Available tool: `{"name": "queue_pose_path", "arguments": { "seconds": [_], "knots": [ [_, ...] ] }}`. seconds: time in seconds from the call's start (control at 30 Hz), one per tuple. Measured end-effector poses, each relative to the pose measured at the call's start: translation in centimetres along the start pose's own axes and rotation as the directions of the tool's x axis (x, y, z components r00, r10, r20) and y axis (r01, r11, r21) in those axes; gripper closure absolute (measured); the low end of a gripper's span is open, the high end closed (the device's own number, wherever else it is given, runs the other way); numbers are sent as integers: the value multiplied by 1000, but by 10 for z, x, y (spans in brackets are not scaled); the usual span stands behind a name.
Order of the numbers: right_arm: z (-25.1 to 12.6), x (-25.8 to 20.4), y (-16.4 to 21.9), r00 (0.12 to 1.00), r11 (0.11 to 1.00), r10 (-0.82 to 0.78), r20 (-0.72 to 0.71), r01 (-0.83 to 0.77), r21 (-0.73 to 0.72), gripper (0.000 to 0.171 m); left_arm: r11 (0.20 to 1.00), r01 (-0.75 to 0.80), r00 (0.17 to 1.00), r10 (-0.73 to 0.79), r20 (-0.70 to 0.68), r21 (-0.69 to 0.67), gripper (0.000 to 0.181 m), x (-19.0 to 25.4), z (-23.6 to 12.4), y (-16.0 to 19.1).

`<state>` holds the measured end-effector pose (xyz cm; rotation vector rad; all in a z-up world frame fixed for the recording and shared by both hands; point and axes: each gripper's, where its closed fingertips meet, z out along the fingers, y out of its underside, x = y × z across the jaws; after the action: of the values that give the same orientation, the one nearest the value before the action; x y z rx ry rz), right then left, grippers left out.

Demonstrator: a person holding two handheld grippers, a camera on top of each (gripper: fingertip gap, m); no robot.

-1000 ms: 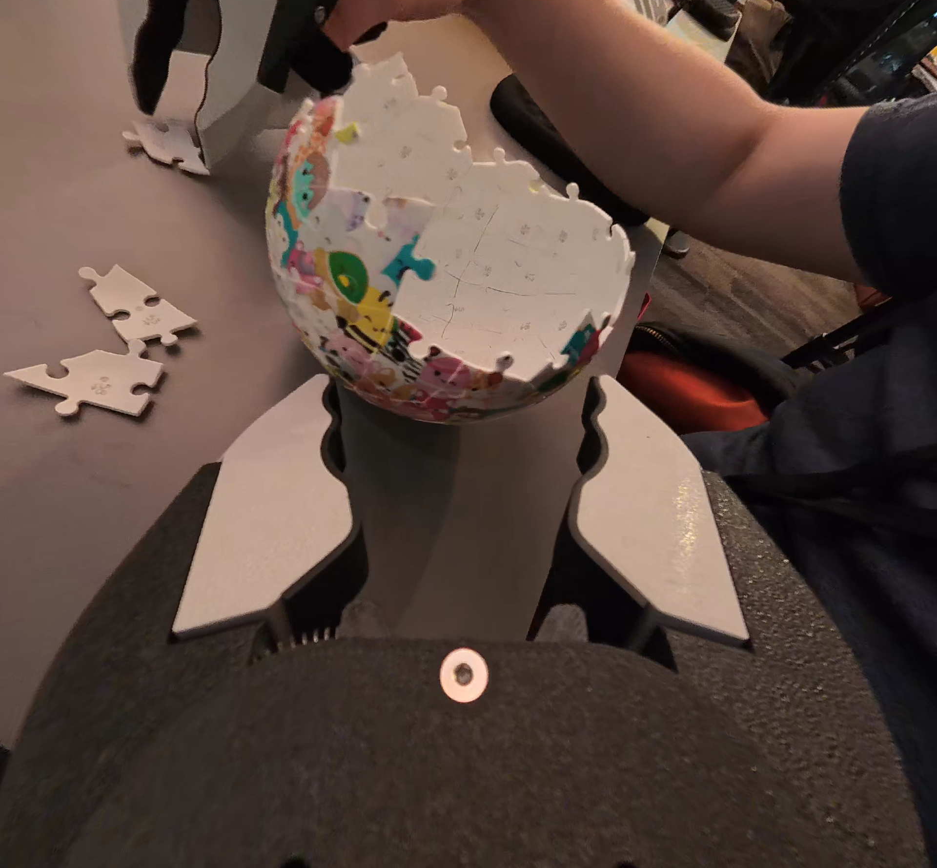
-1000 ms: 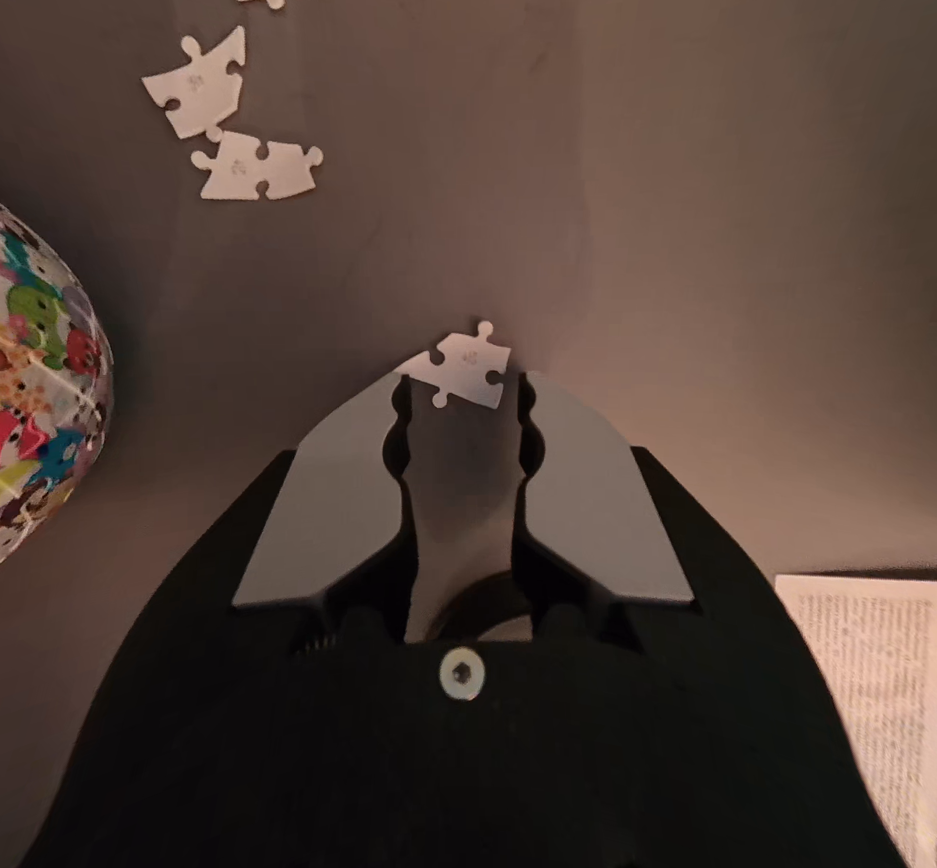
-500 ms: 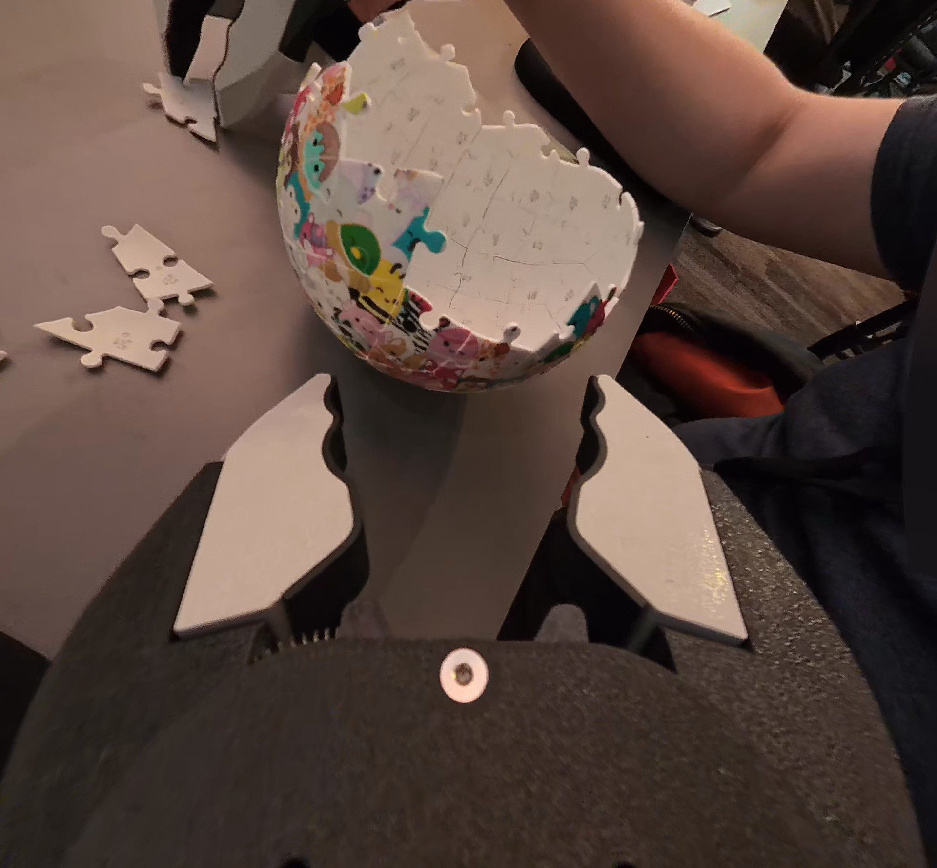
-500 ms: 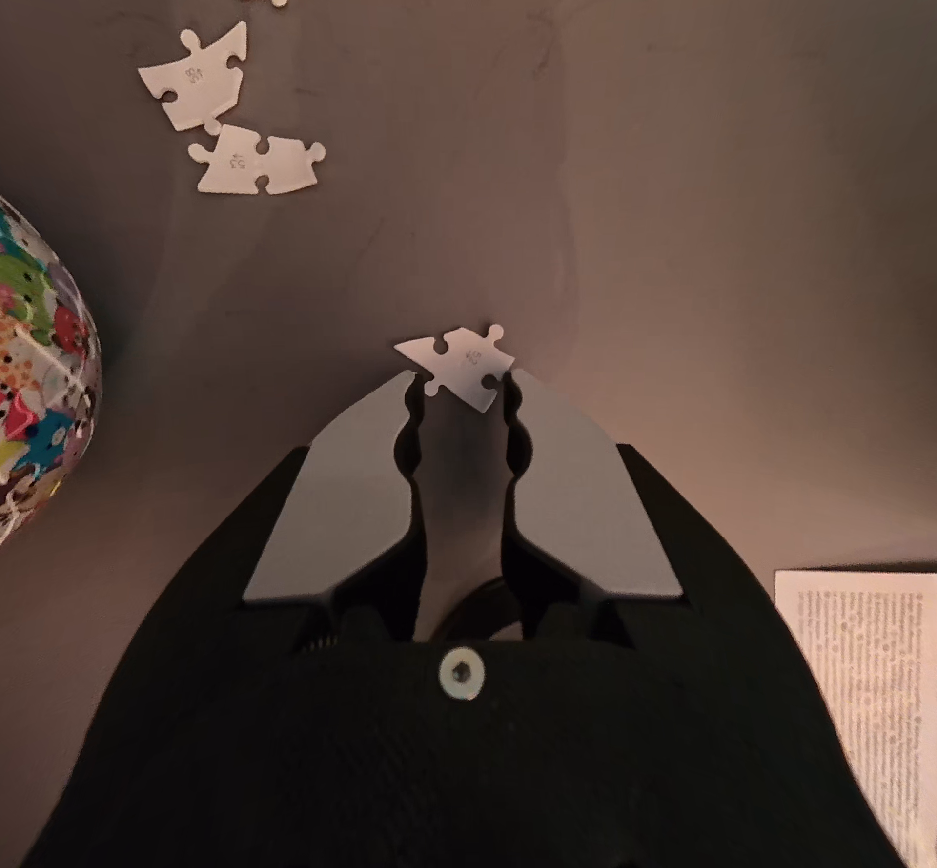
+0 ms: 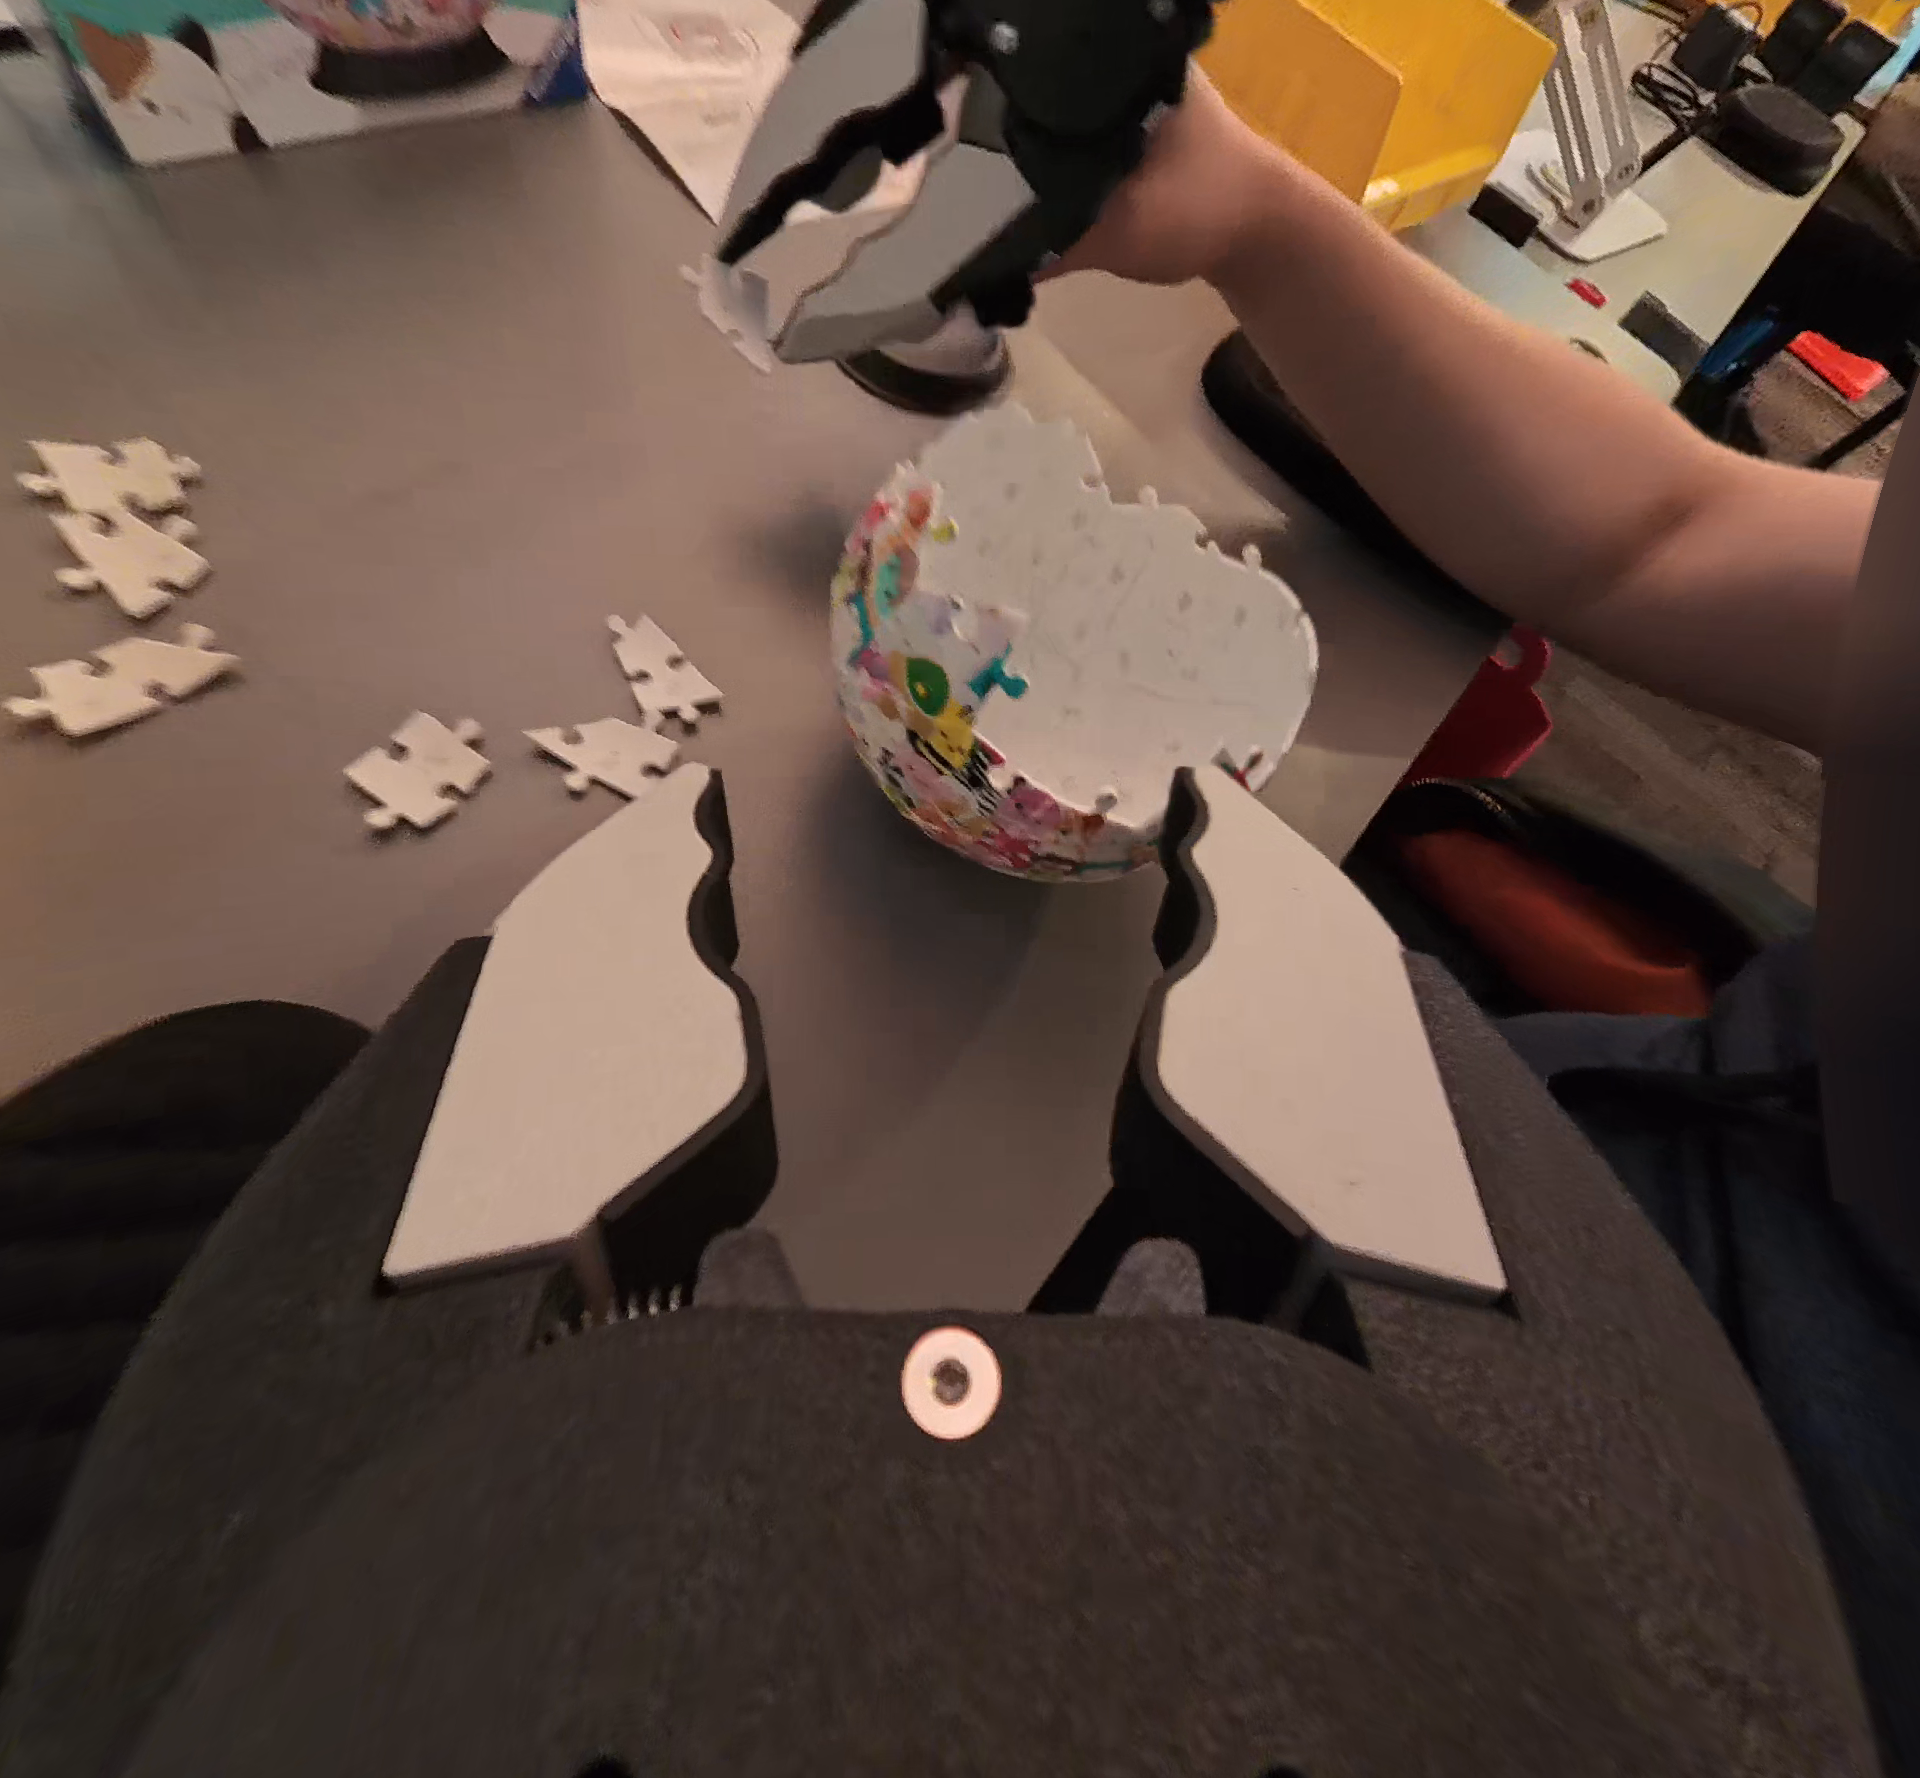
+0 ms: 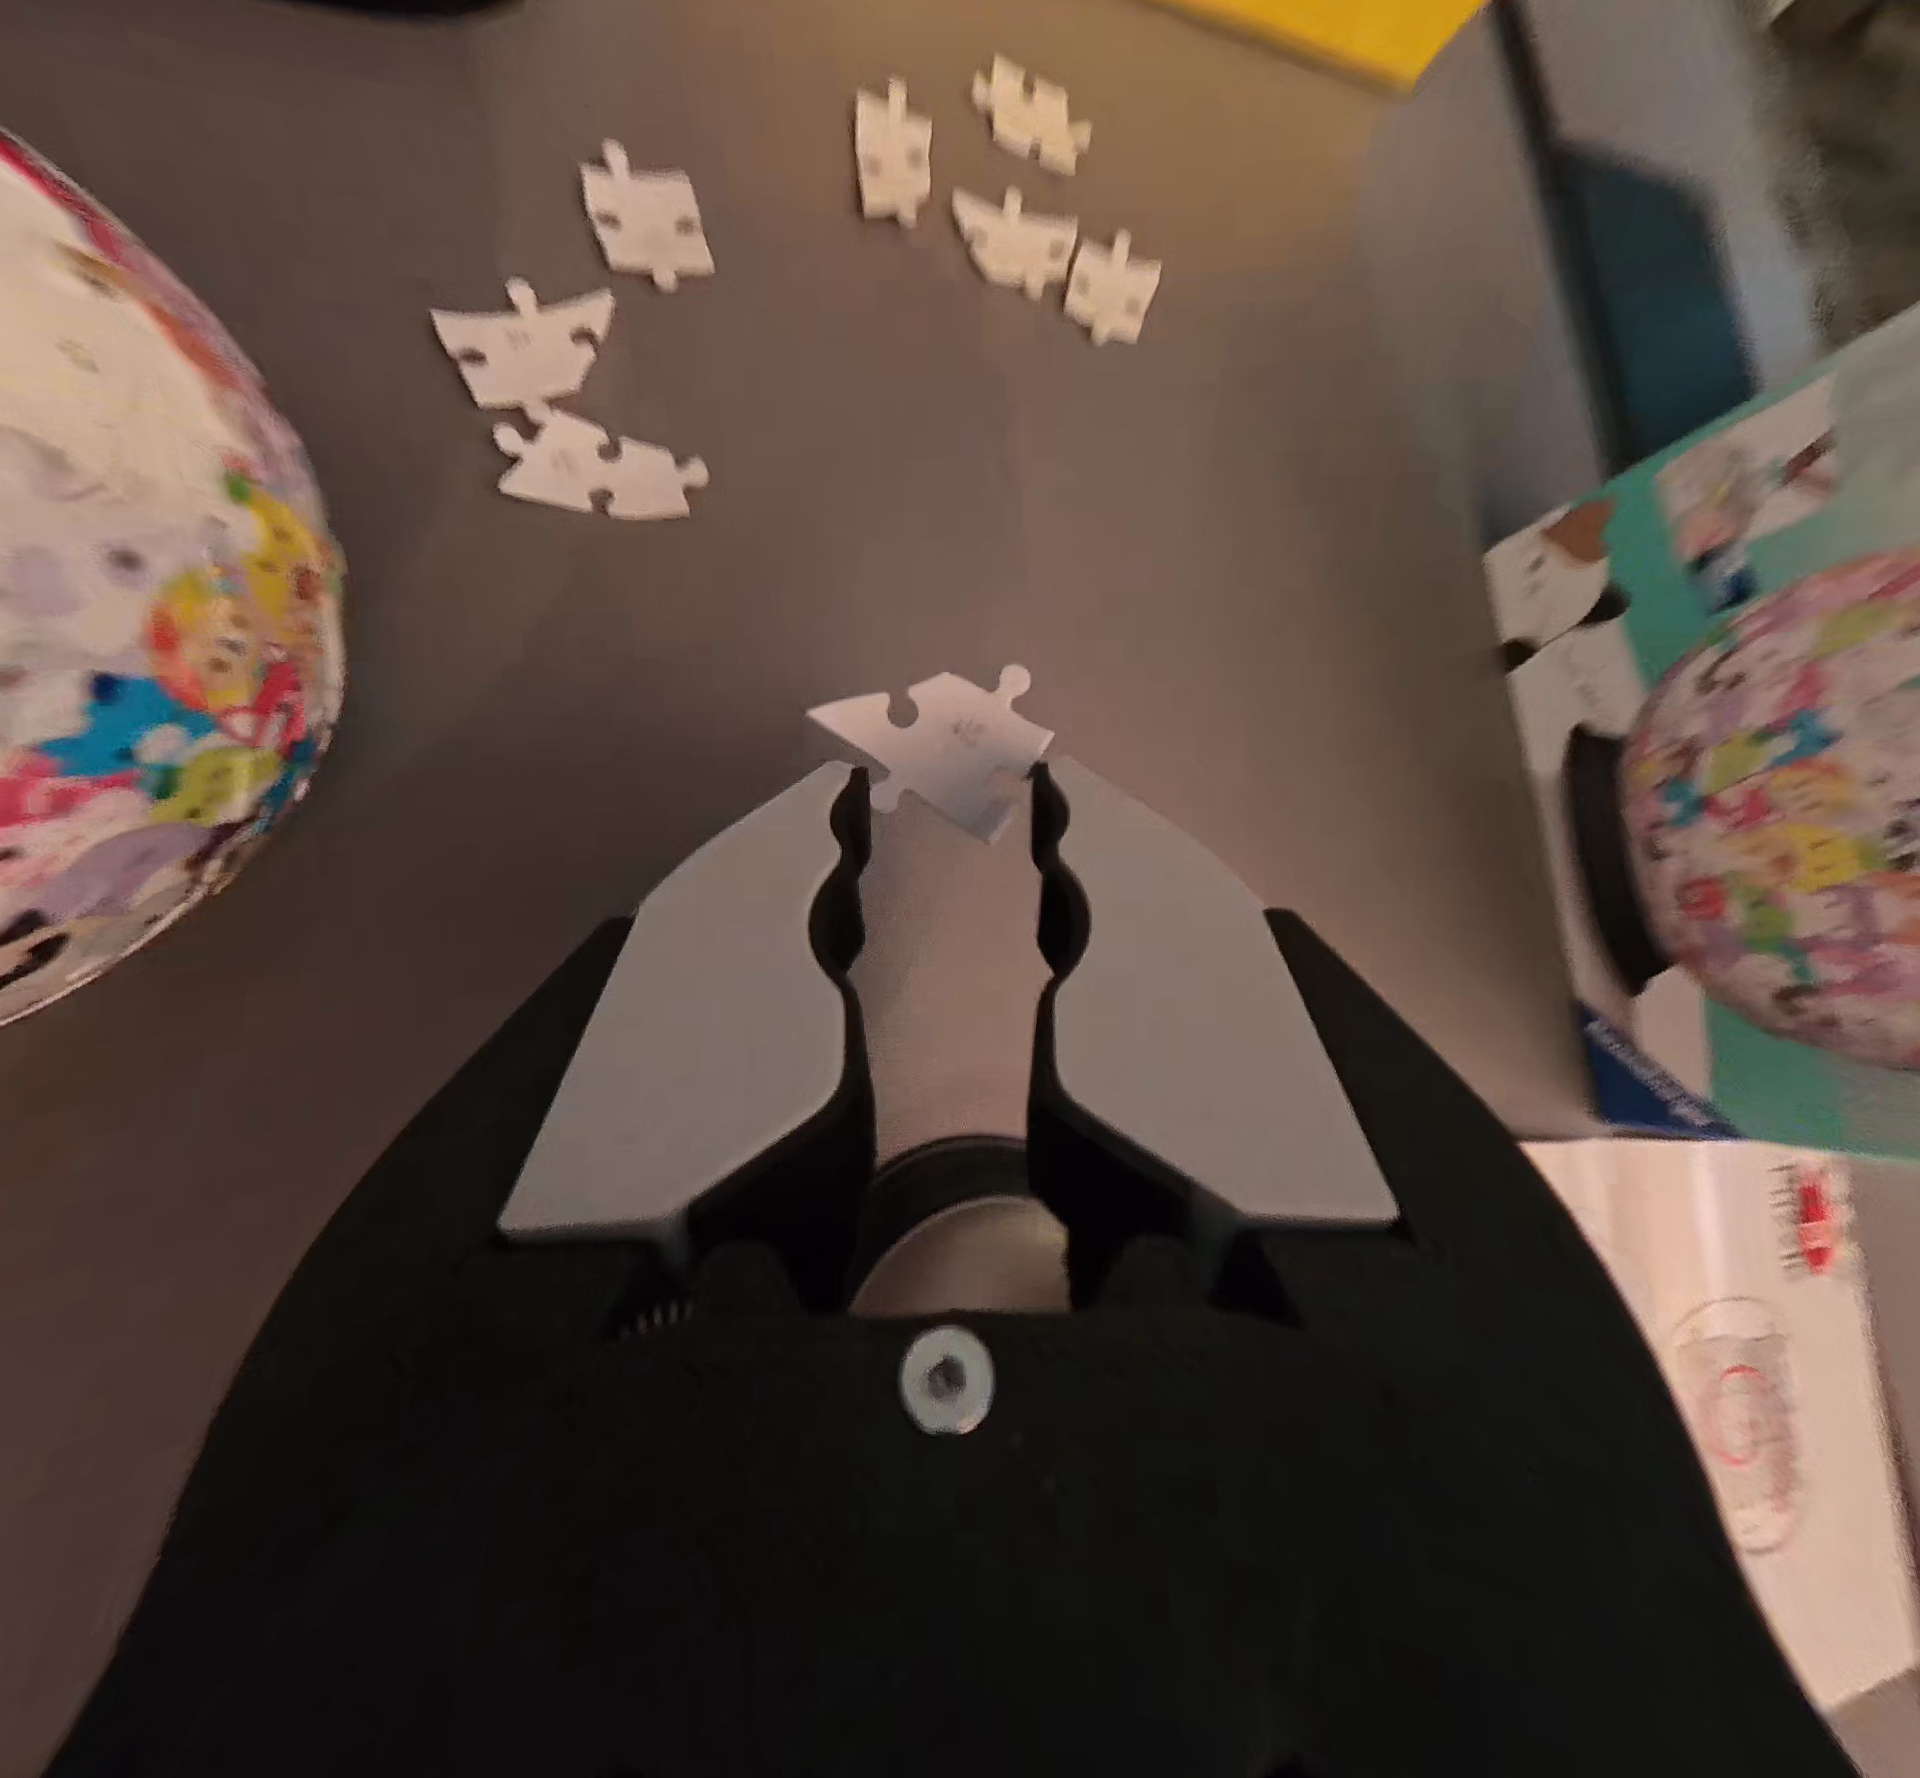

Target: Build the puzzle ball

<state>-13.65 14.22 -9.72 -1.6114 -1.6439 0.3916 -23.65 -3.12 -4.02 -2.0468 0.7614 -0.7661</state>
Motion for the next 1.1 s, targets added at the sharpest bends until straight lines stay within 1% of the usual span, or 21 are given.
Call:
{"name": "queue_pose_path", "arguments": {
  "seconds": [0.1,0.17,0.27,0.33,0.4,0.47,0.6,0.63,0.7,0.73,0.77,0.8,0.83,0.87,0.9,0.93,0.97,1.0,1.03,1.07,1.1],
  "knots": [
    [-21,-4,-32,988,980,-137,-76,146,135,140,1000,-16,1000,16,18,2,110,-12,-4,-27],
    [-33,-7,-50,970,956,-203,-134,226,189,140,999,-29,999,30,19,-12,117,-19,3,-47],
    [-44,-10,-65,950,928,-246,-191,287,237,140,998,-21,999,20,-25,-62,123,-24,27,-73],
    [-48,-11,-68,946,917,-255,-202,302,259,140,994,8,997,-16,-71,-106,128,-25,48,-86],
    [-51,-7,-70,926,903,-278,-254,342,261,140,989,42,992,-58,-110,-144,134,-27,70,-97],
    [-51,-7,-69,917,897,-294,-269,362,252,140,978,88,983,-116,-145,-187,138,-30,91,-104],
    [-54,-4,-71,907,881,-296,-299,380,281,140,957,137,972,-179,-151,-255,140,-42,118,-108],
    [-55,-5,-71,908,878,-299,-294,382,287,141,956,145,968,-191,-164,-253,144,-43,121,-111],
    [-55,-3,-69,905,881,-299,-303,384,277,140,956,140,955,-200,-220,-258,162,-39,125,-113],
    [-55,-3,-69,905,879,-302,-300,386,279,140,952,138,953,-202,-225,-272,165,-39,126,-111],
    [-54,-3,-68,906,878,-303,-296,386,283,140,952,129,951,-198,-238,-277,177,-38,127,-109],
    [-55,-1,-68,903,877,-300,-307,388,282,146,952,117,949,-191,-250,-283,179,-37,128,-107],
    [-56,0,-68,903,875,-297,-311,387,291,156,952,105,951,-180,-250,-287,179,-37,129,-105],
    [-57,1,-68,910,875,-282,-304,374,307,158,958,98,955,-167,-246,-271,179,-38,131,-105],
    [-59,3,-69,923,876,-244,-296,341,341,156,965,99,956,-160,-245,-243,179,-38,131,-107],
    [-63,8,-71,942,875,-185,-282,288,388,146,971,108,955,-161,-248,-212,179,-38,130,-111],
    [-66,13,-72,964,875,-109,-243,209,437,142,977,116,954,-159,-253,-177,179,-39,129,-116],
    [-69,20,-71,981,870,-9,-194,103,482,142,982,122,955,-155,-253,-142,179,-41,127,-121],
    [-72,25,-71,989,845,91,-113,-17,534,140,987,125,955,-149,-257,-105,179,-42,125,-126],
    [-74,25,-74,984,795,178,15,-152,587,140,990,126,955,-140,-263,-70,179,-43,123,-131],
    [-75,25,-75,953,738,261,154,-300,604,140,991,126,957,-133,-260,-43,179,-44,121,-134]
  ]
}}
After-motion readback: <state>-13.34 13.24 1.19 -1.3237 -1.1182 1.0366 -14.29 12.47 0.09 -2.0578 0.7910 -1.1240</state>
